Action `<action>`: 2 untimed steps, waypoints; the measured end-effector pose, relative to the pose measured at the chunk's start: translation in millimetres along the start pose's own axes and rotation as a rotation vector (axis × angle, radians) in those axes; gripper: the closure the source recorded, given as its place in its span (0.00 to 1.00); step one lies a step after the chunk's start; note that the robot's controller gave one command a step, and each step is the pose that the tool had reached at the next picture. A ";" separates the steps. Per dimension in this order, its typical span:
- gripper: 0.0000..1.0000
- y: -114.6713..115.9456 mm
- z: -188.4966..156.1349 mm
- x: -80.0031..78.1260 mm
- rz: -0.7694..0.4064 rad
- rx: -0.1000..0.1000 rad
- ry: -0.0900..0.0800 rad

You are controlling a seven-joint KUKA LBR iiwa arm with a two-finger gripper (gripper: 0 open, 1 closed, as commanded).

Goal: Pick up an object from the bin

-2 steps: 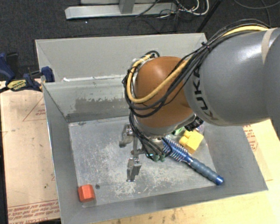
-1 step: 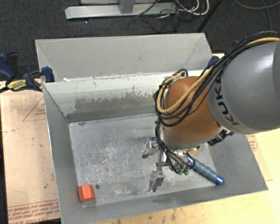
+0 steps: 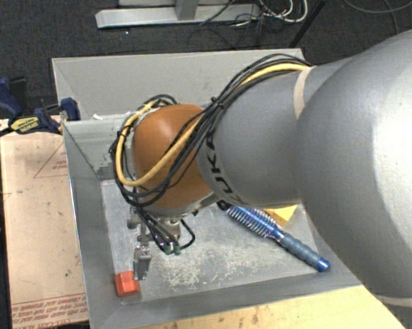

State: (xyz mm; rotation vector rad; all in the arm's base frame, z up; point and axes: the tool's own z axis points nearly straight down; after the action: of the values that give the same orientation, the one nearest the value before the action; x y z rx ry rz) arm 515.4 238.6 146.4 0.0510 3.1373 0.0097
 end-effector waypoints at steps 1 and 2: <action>0.00 5.8 19.3 38.4 -0.050 0.006 0.008; 0.00 12.3 70.6 27.6 -0.241 -0.001 -0.014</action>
Offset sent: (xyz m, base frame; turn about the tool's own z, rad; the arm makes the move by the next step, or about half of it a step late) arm -0.0362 0.0059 -0.0181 -0.0477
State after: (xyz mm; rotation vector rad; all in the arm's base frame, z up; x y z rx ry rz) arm 488.5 252.2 75.8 -0.3247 3.1059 0.0105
